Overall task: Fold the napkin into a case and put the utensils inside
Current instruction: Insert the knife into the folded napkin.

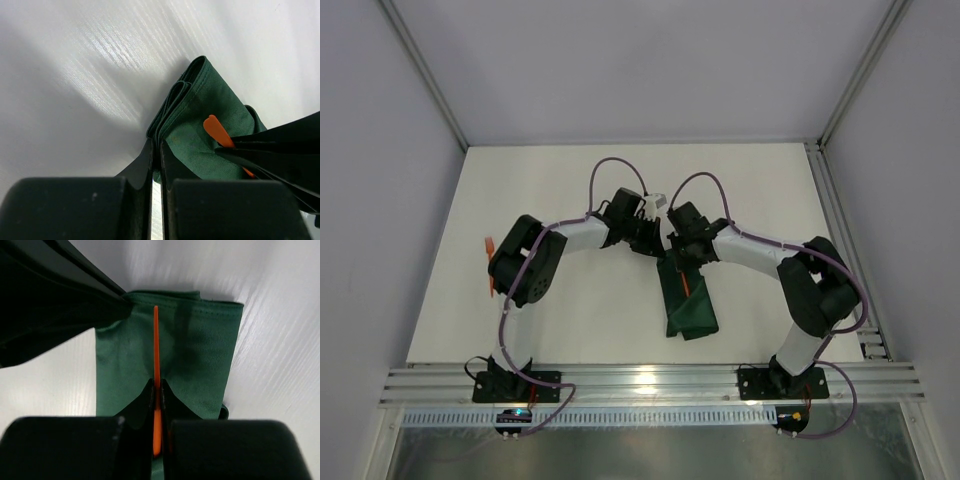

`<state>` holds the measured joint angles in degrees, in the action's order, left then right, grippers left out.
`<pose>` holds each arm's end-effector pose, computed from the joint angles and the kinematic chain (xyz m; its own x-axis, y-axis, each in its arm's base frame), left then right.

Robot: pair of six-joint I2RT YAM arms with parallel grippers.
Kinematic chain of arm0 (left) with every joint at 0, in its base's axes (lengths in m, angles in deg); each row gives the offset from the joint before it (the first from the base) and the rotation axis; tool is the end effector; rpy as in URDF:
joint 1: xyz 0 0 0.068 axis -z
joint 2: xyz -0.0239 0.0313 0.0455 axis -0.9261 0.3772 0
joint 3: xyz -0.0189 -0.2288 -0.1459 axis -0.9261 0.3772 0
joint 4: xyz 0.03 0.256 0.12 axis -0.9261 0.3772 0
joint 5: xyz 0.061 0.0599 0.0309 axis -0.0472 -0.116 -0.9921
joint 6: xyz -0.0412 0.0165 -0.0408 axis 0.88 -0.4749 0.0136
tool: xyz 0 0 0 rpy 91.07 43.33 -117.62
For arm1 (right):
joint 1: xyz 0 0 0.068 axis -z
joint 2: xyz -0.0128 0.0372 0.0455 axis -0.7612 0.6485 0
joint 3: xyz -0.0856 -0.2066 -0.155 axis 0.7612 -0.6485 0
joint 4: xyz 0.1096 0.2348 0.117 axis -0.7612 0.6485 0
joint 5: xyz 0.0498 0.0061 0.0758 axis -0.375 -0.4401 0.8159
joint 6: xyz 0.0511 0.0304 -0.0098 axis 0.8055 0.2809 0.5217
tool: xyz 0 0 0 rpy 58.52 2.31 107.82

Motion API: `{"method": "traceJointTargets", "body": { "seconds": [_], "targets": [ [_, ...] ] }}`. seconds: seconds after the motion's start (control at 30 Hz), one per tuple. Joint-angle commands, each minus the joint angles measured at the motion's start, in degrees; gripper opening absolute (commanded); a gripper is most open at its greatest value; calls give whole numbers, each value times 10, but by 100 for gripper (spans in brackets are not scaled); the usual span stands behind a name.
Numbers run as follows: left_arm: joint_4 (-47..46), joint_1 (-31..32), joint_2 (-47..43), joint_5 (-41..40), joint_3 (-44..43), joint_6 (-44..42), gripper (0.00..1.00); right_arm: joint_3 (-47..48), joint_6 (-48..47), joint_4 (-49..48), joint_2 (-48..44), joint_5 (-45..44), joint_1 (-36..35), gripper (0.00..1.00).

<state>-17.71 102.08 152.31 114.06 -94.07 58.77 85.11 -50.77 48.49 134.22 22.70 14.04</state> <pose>0.3631 -0.2744 0.1131 -0.8302 0.2205 -0.5120 0.5217 0.6308 -0.5743 0.2978 0.2099 0.1569 -0.8668 -0.2085 -0.4529 -0.2884 0.9506 0.1144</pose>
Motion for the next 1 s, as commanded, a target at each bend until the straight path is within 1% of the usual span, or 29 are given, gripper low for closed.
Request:
{"method": "traceJointTargets", "body": {
  "seconds": [0.0,0.1,0.23,0.33,0.4,0.43,0.5,0.53,0.57,0.63,0.67,0.7,0.73,0.8,0.83,0.93,0.97],
  "targets": [
    [-14,-2,-21,-8,10,-1,0,-16,19,0,-21,-3,-5,4],
    [-12,-3,-19,-6,10,-5,0,-16,15,3,-9,-8,-8,5],
    [-9,-7,-20,-5,10,-13,0,-22,16,4,3,-6,-8,9],
    [-9,-8,-20,-3,9,-18,0,-28,19,1,4,-7,-9,15],
    [-8,-8,-19,-1,5,-17,0,-24,17,3,8,-9,-12,23],
    [-7,-8,-20,0,3,-18,3,-19,15,5,9,-10,-11,31],
    [2,-8,-21,-2,-1,-20,11,-12,10,12,9,-14,-12,34],
    [6,-8,-26,-7,-3,-22,13,-5,9,14,8,-19,-12,36],
    [12,-8,-30,-10,-8,-28,20,-1,7,16,6,-21,-11,40],
    [29,-8,-44,-25,-13,-37,28,10,3,22,-7,-24,-12,43],
    [35,-9,-49,-31,-18,-45,35,13,1,24,-13,-25,-12,45],
    [51,-9,-55,-45,-20,-49,37,17,0,27,-18,-25,-12,47],
    [61,-11,-69,-53,-24,-52,41,24,-5,28,-30,-26,-12,47],
    [82,-15,-86,-71,-32,-65,43,32,-9,34,-41,-27,-13,48],
    [104,-21,-97,-96,-32,-72,45,37,-11,36,-48,-28,-15,48],
    [142,-34,-165,-142,-15,-119,48,44,-16,36,-76,-32,-16,52],
    [150,-38,-217,-183,-4,-135,49,44,-18,37,-90,-34,-17,53]
  ]
}}
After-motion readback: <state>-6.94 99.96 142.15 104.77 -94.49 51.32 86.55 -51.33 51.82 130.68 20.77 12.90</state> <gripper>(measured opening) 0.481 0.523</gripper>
